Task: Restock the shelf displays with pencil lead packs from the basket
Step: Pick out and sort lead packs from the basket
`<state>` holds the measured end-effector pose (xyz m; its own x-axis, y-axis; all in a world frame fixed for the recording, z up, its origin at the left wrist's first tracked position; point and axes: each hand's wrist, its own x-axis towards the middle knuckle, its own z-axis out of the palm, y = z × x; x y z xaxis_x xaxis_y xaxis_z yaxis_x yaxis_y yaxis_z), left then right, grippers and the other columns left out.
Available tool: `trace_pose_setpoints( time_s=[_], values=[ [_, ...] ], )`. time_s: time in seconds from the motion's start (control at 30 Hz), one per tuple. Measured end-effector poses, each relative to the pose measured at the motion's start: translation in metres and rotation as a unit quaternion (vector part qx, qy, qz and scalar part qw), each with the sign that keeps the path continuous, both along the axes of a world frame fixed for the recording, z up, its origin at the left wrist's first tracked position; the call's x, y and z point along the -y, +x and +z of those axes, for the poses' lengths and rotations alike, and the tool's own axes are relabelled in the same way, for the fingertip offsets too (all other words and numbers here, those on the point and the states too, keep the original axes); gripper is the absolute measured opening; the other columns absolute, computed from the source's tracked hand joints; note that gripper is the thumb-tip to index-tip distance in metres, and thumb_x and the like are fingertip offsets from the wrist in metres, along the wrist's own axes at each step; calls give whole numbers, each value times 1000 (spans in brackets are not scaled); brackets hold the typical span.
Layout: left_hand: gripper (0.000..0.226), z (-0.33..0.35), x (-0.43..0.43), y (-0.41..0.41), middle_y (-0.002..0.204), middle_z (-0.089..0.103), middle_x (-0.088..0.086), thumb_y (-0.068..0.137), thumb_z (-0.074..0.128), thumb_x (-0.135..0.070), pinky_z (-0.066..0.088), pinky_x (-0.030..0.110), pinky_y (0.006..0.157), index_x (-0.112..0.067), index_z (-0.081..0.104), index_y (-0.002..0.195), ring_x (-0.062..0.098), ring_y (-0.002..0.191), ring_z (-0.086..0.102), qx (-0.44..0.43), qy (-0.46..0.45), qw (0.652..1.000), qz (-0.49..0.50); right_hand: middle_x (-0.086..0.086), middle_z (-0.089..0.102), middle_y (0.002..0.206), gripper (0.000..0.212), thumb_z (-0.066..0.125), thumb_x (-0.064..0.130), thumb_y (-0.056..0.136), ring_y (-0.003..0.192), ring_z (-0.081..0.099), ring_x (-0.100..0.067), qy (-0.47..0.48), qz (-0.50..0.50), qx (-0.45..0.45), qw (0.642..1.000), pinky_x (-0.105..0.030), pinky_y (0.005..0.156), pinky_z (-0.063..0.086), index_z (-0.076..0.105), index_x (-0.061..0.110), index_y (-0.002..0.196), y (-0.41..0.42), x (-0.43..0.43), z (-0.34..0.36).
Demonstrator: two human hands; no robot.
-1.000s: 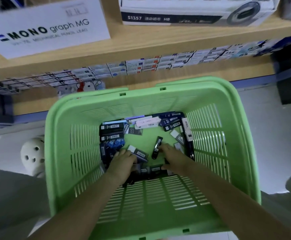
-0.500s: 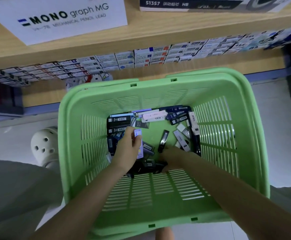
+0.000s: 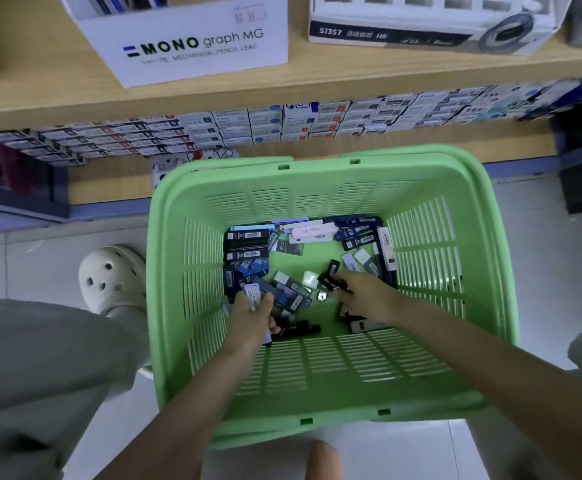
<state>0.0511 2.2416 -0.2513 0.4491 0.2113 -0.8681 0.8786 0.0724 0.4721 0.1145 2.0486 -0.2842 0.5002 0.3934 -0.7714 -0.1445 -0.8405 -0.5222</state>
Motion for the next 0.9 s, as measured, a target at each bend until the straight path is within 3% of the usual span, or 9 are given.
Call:
trace_pose_setpoints(
  time_s=[0.13, 0.23, 0.3, 0.4, 0.5, 0.63, 0.7, 0.77, 0.9],
  values=[
    [22, 16, 15, 5, 103, 62, 10, 100, 38, -10, 51, 27, 76, 0, 41, 120, 21, 87, 64, 21, -110, 989, 100, -10, 66, 95, 24, 52, 26, 95, 83, 65, -23, 94, -119, 16, 988, -41, 79, 52, 54, 4, 107, -4, -18, 36],
    [27, 26, 24, 10, 107, 66, 12, 101, 38, -13, 50, 29, 72, -1, 51, 120, 22, 92, 63, 42, -131, 981, 138, -3, 66, 87, 14, 57, 20, 92, 60, 65, -8, 165, -231, -38, 958, -27, 60, 57, 49, 12, 100, -16, -39, 56],
    [27, 31, 28, 14, 111, 65, 16, 102, 36, -18, 51, 35, 70, -5, 53, 119, 26, 91, 62, 49, -138, 974, 170, -3, 65, 88, 14, 60, 20, 90, 60, 64, -9, 160, -277, -25, 947, -23, 51, 55, 46, 18, 89, -23, -50, 61],
    [25, 32, 31, 18, 108, 67, 14, 99, 43, -23, 51, 41, 80, -7, 54, 113, 26, 90, 64, 62, -135, 972, 182, 6, 60, 87, 16, 61, 24, 90, 64, 59, -4, 115, -240, 85, 960, -24, 53, 55, 46, 22, 83, -32, -58, 63],
    [26, 31, 29, 19, 101, 67, 14, 96, 50, -20, 48, 47, 93, -2, 54, 114, 26, 93, 63, 76, -96, 980, 156, 7, 67, 97, 22, 60, 35, 90, 76, 62, -6, 93, -144, 179, 969, -26, 70, 54, 60, 18, 103, -34, -57, 64],
    [21, 29, 16, 23, 94, 69, 10, 97, 49, -21, 57, 41, 78, -5, 57, 107, 23, 79, 66, 78, -75, 982, 158, 3, 63, 94, 31, 47, 34, 95, 65, 54, 2, 63, -137, 194, 969, -11, 57, 46, 59, 13, 115, -21, -33, 53],
    [17, 29, 8, 24, 90, 67, 8, 97, 48, -20, 58, 27, 62, -6, 57, 102, 16, 67, 66, 89, -75, 981, 153, -1, 62, 108, 31, 46, 29, 97, 84, 60, -6, 15, -163, 191, 968, -15, 73, 50, 53, 12, 122, -12, -14, 34],
    [21, 28, 2, 24, 88, 67, 9, 98, 48, -20, 56, 22, 57, -3, 57, 105, 13, 60, 65, 98, -63, 984, 133, -4, 54, 127, 36, 50, 25, 96, 109, 55, -17, -41, -159, 163, 973, -29, 94, 47, 47, 11, 128, -5, 4, 8],
    [16, 28, -3, 23, 88, 67, 10, 98, 47, -17, 55, 23, 56, -5, 55, 105, 11, 58, 64, 116, -34, 988, 100, -15, 44, 136, 48, 58, 21, 92, 122, 45, -29, -111, -98, 110, 983, -39, 101, 39, 40, 4, 133, 0, 25, -31]
  ],
)
